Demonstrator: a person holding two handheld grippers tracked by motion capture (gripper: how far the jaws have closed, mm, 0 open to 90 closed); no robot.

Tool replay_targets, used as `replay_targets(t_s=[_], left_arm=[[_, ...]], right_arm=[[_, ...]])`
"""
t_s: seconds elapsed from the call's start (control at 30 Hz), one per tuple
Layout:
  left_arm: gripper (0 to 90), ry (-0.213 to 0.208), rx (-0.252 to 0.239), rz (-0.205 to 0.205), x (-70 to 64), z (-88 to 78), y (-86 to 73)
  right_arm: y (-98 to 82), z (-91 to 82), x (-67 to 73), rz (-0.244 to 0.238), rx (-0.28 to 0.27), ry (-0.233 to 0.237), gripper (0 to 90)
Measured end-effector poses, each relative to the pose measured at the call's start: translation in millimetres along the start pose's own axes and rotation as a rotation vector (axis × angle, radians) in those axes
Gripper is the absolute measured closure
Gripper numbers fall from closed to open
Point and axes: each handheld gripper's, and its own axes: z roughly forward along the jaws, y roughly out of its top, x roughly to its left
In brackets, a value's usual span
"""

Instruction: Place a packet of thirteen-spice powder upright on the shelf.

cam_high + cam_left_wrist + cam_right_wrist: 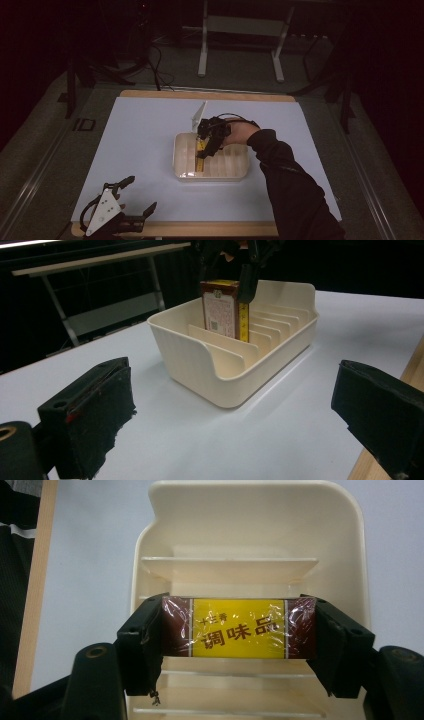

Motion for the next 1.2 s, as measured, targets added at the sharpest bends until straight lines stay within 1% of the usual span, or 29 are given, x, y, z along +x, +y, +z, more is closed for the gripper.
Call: replay_targets(t_s=[0.13, 0.17, 0.27, 0.37, 0.5, 0.67, 0.77, 0.83, 0.9, 0.97, 1.0, 1.07, 1.13, 1.2], left_arm=[[3.5, 0.003, 0.001, 0.002, 0.0, 0.1, 0.1], [3.5, 0.003, 0.002, 0.003, 0.1, 0.1, 0.1], [3.5, 0.003, 0.004, -0.001, 0.1, 0.4, 0.1], [3.5, 0.000, 0.005, -0.001, -0.1, 0.6, 0.1], [3.5, 0.003, 0.004, -0.001, -0.3, 0.4, 0.3], [3.5, 0.004, 0.010, -0.001, 0.0, 0.8, 0.3], [3.5, 0.004, 0.009, -0.006, 0.1, 1.1, 0.2], [3.5, 0.004, 0.007, -0.006, 0.4, 1.2, 0.2], [3.5, 0.005, 0.009, -0.006, 0.5, 1.1, 0.3], [3.5, 0.008, 0.016, -0.011, 0.6, 1.5, 0.2], [3.5, 0.005, 0.015, -0.015, 0.7, 1.4, 0.2], [3.5, 0.006, 0.017, -0.022, 0.9, 1.7, 0.3], [3.5, 0.006, 0.020, -0.023, 1.0, 2.0, 0.2], [3.5, 0.006, 0.021, -0.025, 1.1, 2.1, 0.2]], right_arm=[[0.0, -1.4, 0.1, 0.006, -0.001, 0.000, 30.1], [0.0, -3.0, -0.1, 0.010, -0.009, 0.005, 29.6], [0.3, -9.8, -0.3, 0.027, -0.028, 0.000, 27.2], [-0.6, -16.8, -0.7, 0.029, -0.036, -0.018, 24.9], [-5.0, -27.1, -0.1, 0.047, -0.037, -0.034, 24.8], [-11.1, -40.6, 1.5, 0.065, -0.055, -0.053, 24.9], [-14.5, -44.7, 1.8, 0.069, -0.064, -0.061, 24.9], [-20.2, -48.9, 1.7, 0.081, -0.070, -0.078, 24.8], [-24.0, -51.4, 2.6, 0.082, -0.071, -0.093, 24.8], [-28.2, -54.1, 4.0, 0.094, -0.073, -0.102, 23.6], [-30.5, -55.4, 5.0, 0.109, -0.075, -0.119, 20.9], [-33.7, -56.8, 5.7, 0.135, -0.077, -0.133, 16.6], [-38.3, -57.5, 5.4, 0.170, -0.081, -0.156, 13.1], [-42.3, -58.1, 4.5, 0.200, -0.083, -0.174, 13.0]])
